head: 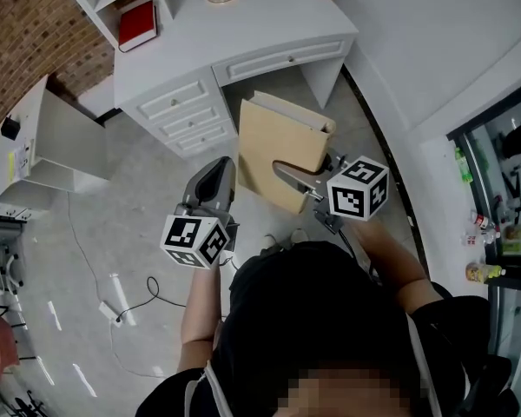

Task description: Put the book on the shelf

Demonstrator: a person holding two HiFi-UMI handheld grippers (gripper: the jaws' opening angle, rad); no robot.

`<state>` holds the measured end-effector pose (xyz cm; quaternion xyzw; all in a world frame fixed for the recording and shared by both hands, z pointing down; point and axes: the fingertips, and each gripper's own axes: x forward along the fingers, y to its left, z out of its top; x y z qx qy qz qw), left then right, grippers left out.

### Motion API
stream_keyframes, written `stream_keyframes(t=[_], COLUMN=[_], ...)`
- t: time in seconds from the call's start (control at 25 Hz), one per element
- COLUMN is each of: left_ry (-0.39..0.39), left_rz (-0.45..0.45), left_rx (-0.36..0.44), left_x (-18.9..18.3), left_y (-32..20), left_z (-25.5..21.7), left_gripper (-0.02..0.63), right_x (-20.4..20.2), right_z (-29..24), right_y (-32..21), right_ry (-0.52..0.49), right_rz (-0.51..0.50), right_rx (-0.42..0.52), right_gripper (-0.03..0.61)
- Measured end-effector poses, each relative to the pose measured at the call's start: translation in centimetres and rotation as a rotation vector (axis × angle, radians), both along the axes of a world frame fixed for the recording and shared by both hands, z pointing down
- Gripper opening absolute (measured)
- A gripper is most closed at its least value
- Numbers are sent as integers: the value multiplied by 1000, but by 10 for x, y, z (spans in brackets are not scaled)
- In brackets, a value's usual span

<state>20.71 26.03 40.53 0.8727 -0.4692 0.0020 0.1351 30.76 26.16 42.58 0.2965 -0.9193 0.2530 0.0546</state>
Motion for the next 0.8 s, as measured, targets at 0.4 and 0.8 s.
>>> stream_keyframes(t=[0.4, 0.8], left_ry=[-28, 25], left_rz=[-19, -42], left_rx=[45, 14], left_x=[-47, -84], left_y=[-3, -20], left_z=[-1, 6], left_gripper=[-5, -5], right_x=[-49, -90], right_z=[-1, -6], right_y=[-16, -43], right_ry=[34, 63], right_rz=[5, -19], right_rx=[-8, 21], right_gripper=[225, 225])
